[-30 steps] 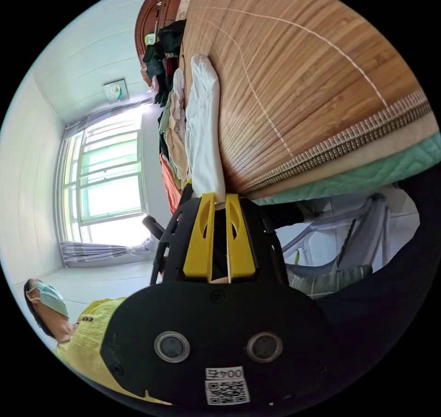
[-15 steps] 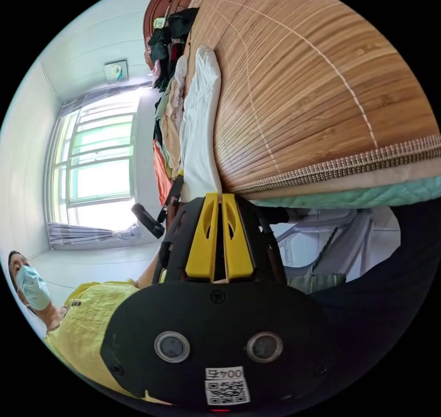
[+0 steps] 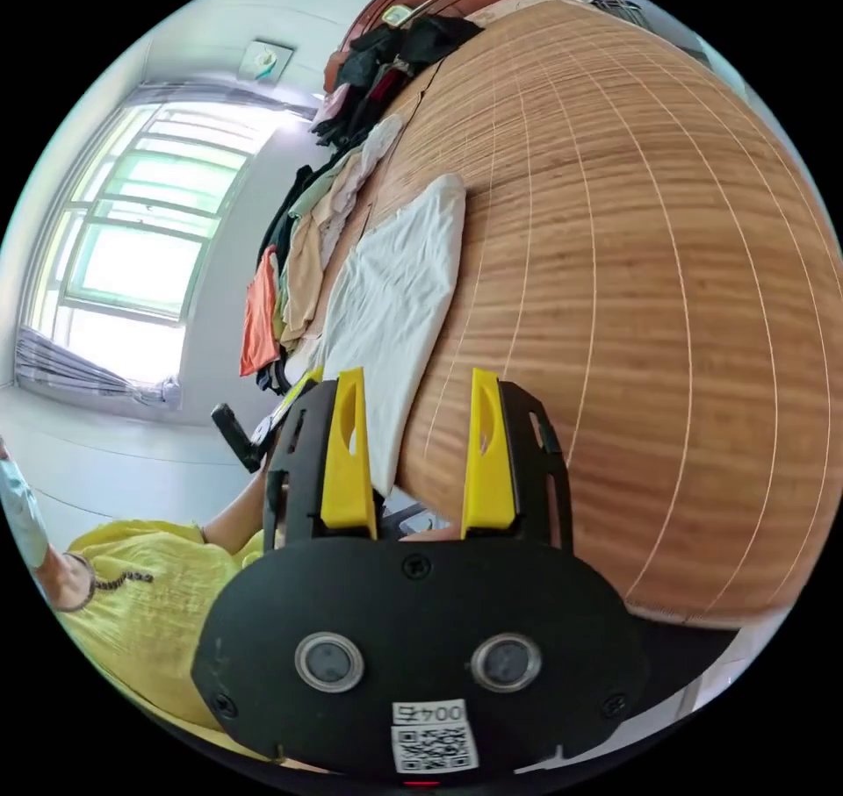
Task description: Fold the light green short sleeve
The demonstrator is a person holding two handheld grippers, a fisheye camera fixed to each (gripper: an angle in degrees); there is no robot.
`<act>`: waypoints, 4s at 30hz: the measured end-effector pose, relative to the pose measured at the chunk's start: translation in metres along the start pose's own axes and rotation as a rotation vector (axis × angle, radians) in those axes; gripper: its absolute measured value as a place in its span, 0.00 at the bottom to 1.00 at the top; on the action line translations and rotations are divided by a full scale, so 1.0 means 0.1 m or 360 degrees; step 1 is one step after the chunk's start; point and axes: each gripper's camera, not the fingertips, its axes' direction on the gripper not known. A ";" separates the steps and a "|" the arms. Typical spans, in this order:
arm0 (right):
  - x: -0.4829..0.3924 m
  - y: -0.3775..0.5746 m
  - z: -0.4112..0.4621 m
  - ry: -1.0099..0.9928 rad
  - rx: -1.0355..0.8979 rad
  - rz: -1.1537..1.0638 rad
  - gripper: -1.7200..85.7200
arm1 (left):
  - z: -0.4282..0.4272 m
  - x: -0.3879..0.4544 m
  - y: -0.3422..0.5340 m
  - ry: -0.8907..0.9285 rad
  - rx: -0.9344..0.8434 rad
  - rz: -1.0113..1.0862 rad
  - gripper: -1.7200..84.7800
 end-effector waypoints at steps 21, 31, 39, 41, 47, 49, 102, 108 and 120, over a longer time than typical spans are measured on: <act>0.22 -1.47 0.58 -0.0149 0.0042 0.0222 0.06 | -0.04 -0.10 -0.05 0.0025 -0.0040 0.0035 0.03; -0.05 -1.29 0.08 0.0056 0.0041 0.0085 0.09 | 0.03 0.12 -0.13 -0.0024 -0.0050 0.0093 0.03; -0.59 0.19 -0.19 -0.0120 -0.0129 -0.0060 0.14 | -0.29 0.00 -0.06 -0.0034 -0.0002 0.0015 0.03; -0.62 0.53 -0.19 -0.0208 -0.0134 -0.0025 0.14 | -0.32 -0.06 -0.03 0.0016 -0.0007 -0.0054 0.03; -0.66 1.19 -0.10 -0.0291 -0.0139 0.0092 0.13 | -0.28 0.08 0.04 -0.0013 -0.0042 -0.0058 0.03; -0.70 1.28 -0.06 -0.0360 -0.0121 0.0126 0.13 | -0.30 0.13 0.07 -0.0012 -0.0037 -0.0062 0.03; -5.54 0.54 1.61 0.0423 -0.0279 -0.1180 0.05 | -0.92 2.23 1.20 -0.0714 -0.0062 0.1145 0.10; -5.59 0.53 1.38 0.0290 -0.0197 -0.1224 0.07 | -0.90 2.13 1.09 -0.0594 -0.0082 0.1216 0.11; -5.30 -0.53 1.48 0.0769 -0.0114 -0.0921 0.08 | -0.82 1.99 0.96 -0.0475 -0.0125 0.1283 0.06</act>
